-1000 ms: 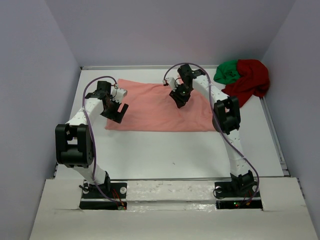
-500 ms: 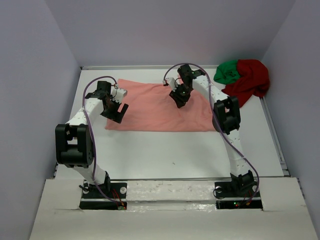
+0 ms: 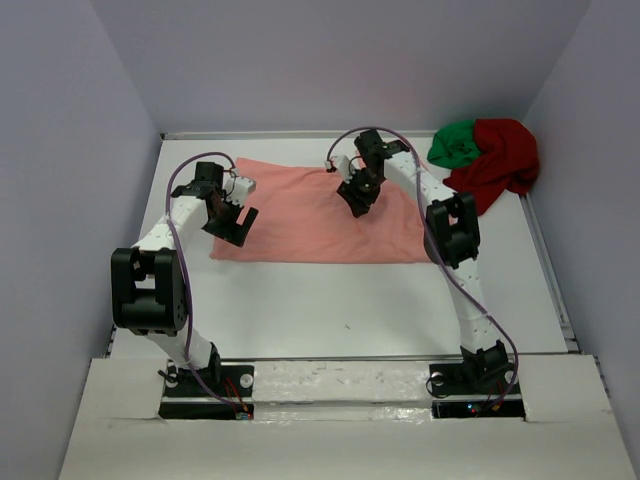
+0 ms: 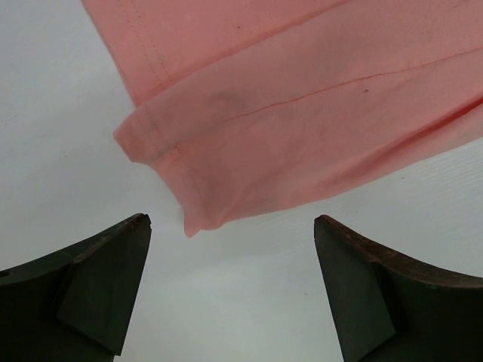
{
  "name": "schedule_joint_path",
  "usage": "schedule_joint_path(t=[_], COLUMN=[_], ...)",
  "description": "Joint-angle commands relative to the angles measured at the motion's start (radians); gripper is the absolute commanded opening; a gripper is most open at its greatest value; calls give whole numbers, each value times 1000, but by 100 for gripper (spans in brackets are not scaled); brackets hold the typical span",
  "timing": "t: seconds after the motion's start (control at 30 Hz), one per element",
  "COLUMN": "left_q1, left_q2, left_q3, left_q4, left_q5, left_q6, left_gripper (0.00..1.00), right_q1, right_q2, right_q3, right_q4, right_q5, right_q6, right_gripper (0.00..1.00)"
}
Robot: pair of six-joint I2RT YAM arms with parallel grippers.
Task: Fold and stack the t-shirts
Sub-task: Fold the flattened tshirt in 1/3 of the way
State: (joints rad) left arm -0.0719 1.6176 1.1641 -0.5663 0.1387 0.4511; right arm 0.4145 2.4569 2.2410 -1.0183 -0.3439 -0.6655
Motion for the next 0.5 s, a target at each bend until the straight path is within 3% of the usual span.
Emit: schedule_joint_path(t=[0.0, 0.07, 0.23, 0.47], left_q1=[-5, -5, -5, -6], left_q2=[-32, -32, -30, -25], left_q3=[-4, -4, -4, 2], left_q4=[-21, -20, -21, -23], left_q5=[13, 13, 12, 16], left_q6=[-2, -2, -2, -3], left_gripper=[99, 99, 99, 99], right_q1=[10, 10, 10, 10], right_q2=[20, 25, 31, 21], right_q3=[28, 32, 35, 39], right_q4=[27, 27, 26, 24], right_q5=[8, 5, 2, 17], right_q6=[0, 0, 0, -3], right_gripper=[53, 51, 27, 25])
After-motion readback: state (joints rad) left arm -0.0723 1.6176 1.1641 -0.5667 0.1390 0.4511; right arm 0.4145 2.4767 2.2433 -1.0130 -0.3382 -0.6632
